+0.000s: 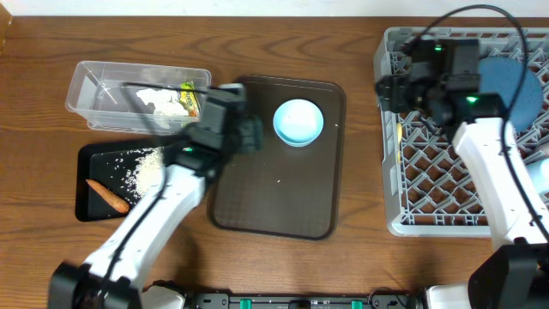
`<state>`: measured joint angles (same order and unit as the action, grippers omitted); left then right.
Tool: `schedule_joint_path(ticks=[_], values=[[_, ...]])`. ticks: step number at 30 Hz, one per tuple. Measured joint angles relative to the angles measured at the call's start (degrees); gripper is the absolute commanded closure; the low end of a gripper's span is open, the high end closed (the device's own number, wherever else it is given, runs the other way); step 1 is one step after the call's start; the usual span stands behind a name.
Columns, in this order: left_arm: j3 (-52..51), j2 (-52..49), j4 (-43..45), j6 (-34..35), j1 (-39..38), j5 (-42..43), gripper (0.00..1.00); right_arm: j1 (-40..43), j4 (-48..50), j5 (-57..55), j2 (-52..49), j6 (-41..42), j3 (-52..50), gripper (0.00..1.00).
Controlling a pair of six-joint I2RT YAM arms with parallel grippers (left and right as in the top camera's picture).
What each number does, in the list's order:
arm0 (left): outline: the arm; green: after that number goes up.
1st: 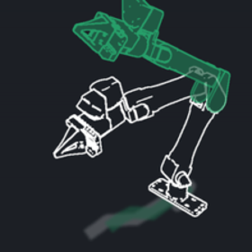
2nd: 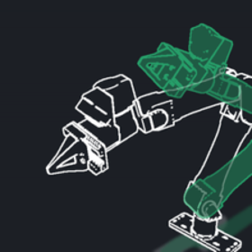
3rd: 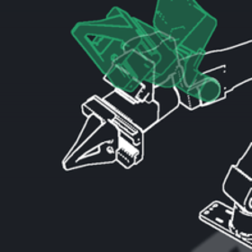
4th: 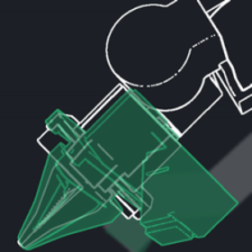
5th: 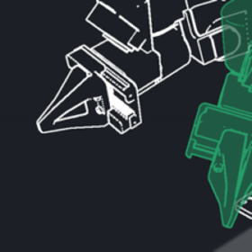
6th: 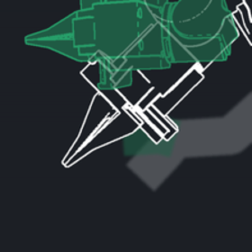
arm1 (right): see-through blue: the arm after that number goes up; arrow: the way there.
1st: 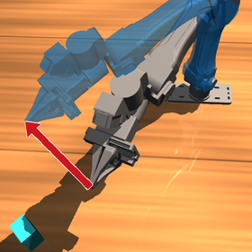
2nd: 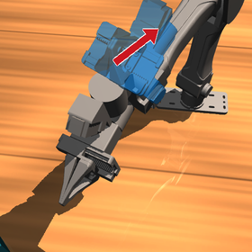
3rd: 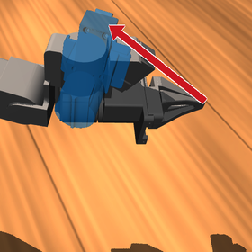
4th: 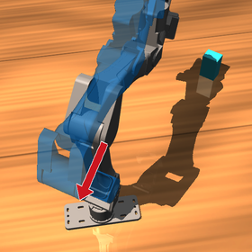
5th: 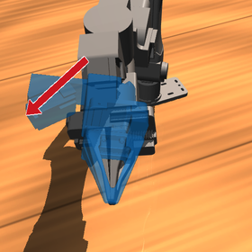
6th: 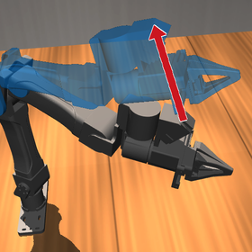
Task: Sort waste into correct bins and load items into the dishwasher rack
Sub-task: 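Set the empty bowl down on the brown tray and open the left gripper, then grasp the light-blue bowl rim with the right gripper, then carry the bowl right and lower it into the dish rack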
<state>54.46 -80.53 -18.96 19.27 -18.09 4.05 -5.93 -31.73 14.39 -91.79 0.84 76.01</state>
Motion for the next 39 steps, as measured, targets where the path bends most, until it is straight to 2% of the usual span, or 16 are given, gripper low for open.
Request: schedule_joint_path(ticks=[8, 16, 19, 23, 26, 34, 39], values=[[0.0, 2.9, -12.8, 0.0, 8.8, 0.0, 0.36, -8.3, 5.0, 1.1, -8.9, 0.2, 0.0, 0.30], [0.0, 2.9, -14.6, 0.0, 10.8, 0.0, 0.36, -12.6, 11.1, 1.3, -20.5, 4.3, 0.0, 0.41], [0.0, 2.9, -14.6, 0.0, 10.8, 0.0, 0.35, -13.8, 12.7, 1.3, -23.2, 5.6, 0.0, 0.55], [0.0, 2.9, -14.6, 0.0, 10.8, 0.0, 0.34, -14.8, 12.8, 1.2, -25.6, 6.5, 0.0, 0.83], [0.0, 2.9, -14.7, 0.0, 10.8, 0.0, 0.33, -14.8, 12.5, -0.2, -26.4, 7.4, 0.0, 0.97], [0.0, 2.9, -14.7, 0.0, 10.8, 0.0, 0.32, -13.9, 12.5, -4.3, -25.0, 7.8, 0.0, 0.99], [0.0, 2.9, -14.7, 0.0, 10.8, 0.0, 0.31, -10.8, 12.4, -7.6, -18.3, 6.1, -0.1, 0.99]])
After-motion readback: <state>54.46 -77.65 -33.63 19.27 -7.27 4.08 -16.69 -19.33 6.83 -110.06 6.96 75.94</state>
